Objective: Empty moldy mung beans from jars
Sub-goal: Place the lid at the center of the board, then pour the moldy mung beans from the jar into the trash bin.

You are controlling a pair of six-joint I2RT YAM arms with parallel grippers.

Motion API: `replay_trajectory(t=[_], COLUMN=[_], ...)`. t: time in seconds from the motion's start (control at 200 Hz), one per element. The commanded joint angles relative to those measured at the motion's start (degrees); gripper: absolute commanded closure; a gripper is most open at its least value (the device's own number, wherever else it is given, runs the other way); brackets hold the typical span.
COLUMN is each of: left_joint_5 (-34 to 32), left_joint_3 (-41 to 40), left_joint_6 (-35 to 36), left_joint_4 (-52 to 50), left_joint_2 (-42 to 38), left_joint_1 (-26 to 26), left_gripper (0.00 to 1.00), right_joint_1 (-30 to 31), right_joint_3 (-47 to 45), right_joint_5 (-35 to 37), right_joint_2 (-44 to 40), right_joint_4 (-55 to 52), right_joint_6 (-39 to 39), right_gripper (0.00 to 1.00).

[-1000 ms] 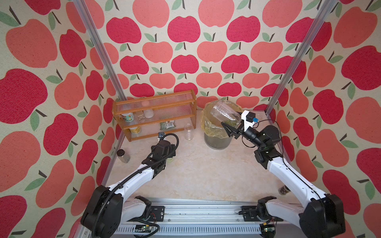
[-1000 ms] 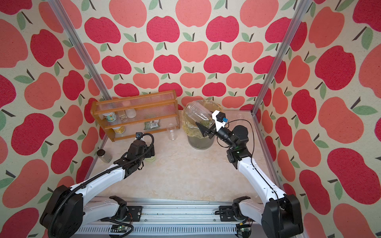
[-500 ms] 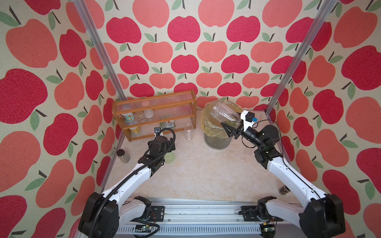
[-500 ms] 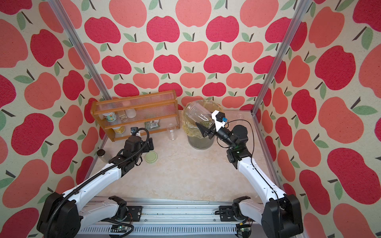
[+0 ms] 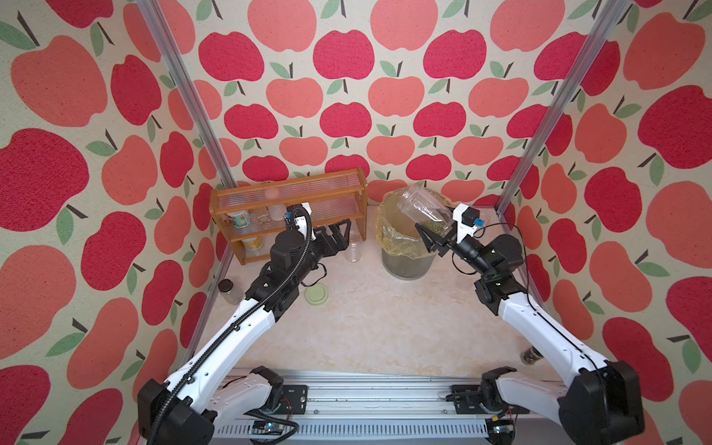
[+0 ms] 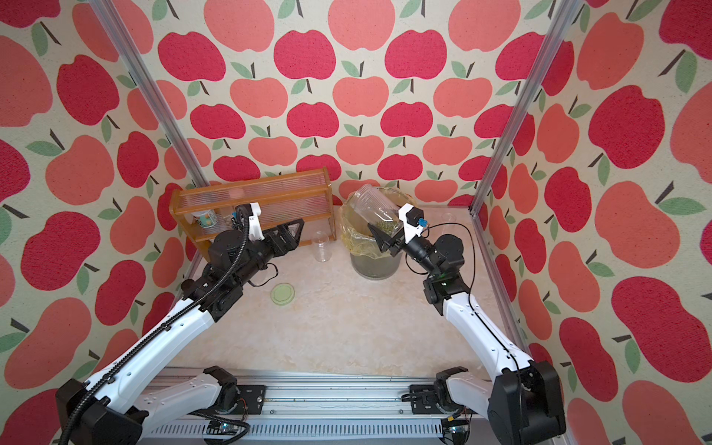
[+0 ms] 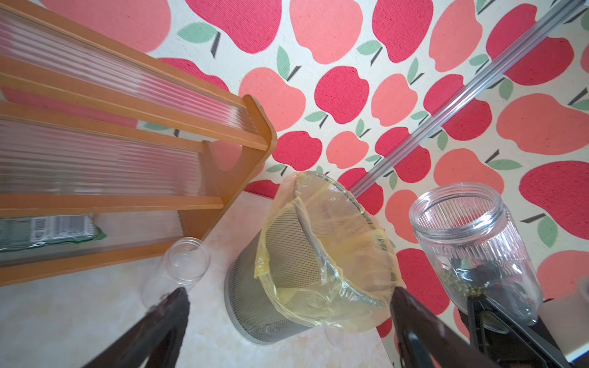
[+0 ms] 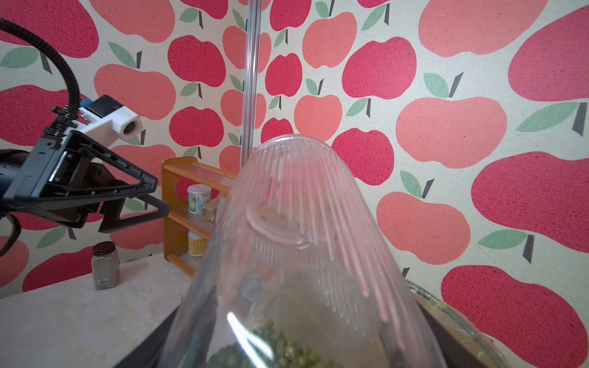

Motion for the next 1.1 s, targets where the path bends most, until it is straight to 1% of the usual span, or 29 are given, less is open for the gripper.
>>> replay_trajectory(t=[0.0,0.185,0.32,0.51,0.635,0.69,0.79,0.995,1.09], left_joint_5=[5.11,5.76,8.38,11.50,15.23,15.29,15.91,16.62,16.90], left_joint_3=[3.93,8.51,10.36,13.28,16.21,17.11,17.75,19.37,20.02], left_joint_6=[-4.75,-3.73,-6.07,-8.54,-9.09,-9.19,-9.56,-8.43,-10.05], left_joint_4=[8.57,16.78,23.83,29.34,30.05,29.04,30.16,28.78,29.32], left_joint_2=[3.95,9.74,14.46,20.29,23.33,24.10,25.10,25.76,27.04], left_joint_1=[-1.97,-5.11,-5.86,-6.63,-7.07,-7.28,-7.64,-8.41,-8.34], left_gripper=[0.00,0.00,0.00,0.00,0.00,0.00,0.00,0.00,0.00], right_joint_1=[-0.32,-0.33,-0.40,-0.49,-0.58,-0.63,-0.67,-1.01,-1.01], right_joint_3=[1.01,0.73,0.72,1.16,1.28,1.59,1.93,2.36,2.34], right_joint_5=[0.68,0.14,0.76,0.54,0.21,-0.45,-0.19,-1.13,-1.71], right_joint_2=[-0.50,-0.41,-0.75,-0.43,0.44,1.01,2.20,4.56,5.30], right_joint_4=[7.77,9.13,8.63,7.87,9.12,9.47,10.07,12.94,15.30], right_joint_6=[1.47,2.14,1.99,1.81,2.43,2.88,3.45,5.29,7.00], right_gripper=[0.59,0.59,0.59,0.59,0.59,0.59,0.59,0.59,0.59])
